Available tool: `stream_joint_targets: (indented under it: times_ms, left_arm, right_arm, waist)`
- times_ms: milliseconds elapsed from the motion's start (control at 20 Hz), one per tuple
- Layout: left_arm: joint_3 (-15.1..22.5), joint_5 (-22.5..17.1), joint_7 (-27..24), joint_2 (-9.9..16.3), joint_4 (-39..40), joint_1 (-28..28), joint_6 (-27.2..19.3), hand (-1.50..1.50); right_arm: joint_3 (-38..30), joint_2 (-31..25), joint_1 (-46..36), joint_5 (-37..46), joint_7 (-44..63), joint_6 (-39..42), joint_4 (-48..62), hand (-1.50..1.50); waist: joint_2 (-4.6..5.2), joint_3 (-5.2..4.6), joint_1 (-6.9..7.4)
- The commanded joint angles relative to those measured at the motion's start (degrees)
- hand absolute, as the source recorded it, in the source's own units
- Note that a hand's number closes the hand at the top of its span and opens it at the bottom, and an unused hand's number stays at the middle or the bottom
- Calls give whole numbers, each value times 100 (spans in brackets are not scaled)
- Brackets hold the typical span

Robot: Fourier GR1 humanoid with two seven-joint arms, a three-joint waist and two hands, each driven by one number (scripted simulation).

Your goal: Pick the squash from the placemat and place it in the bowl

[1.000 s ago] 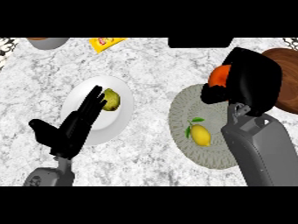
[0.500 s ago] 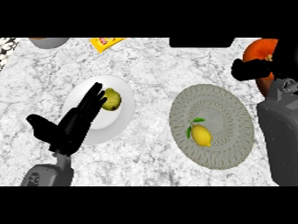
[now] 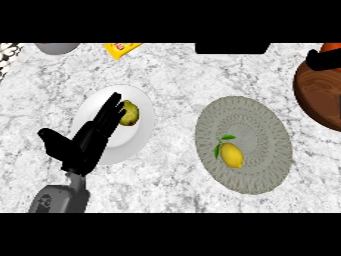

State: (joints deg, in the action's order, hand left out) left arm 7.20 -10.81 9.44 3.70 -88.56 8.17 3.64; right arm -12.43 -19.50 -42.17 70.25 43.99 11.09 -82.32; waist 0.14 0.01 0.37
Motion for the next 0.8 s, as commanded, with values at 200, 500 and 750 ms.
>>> stream_joint_targets:
  times_ms: [200,500,750]
  left_arm:
    - [51,16,-160,-63,12,-149,124,0]
    - [150,122,66,-86,-284,-182,26,0]
    - [89,0,265,-77,-170,147,115,0]
  right_arm:
    - [-680,-946,-254,-175,-1409,-1373,2447,150]
    - [-856,-1420,-417,54,-2023,-2315,4231,150]
    - [-1281,-1576,-819,-103,-1521,-1957,5377,150]
  waist:
    - [32,2,67]
    - [50,8,139]
    - [87,15,219]
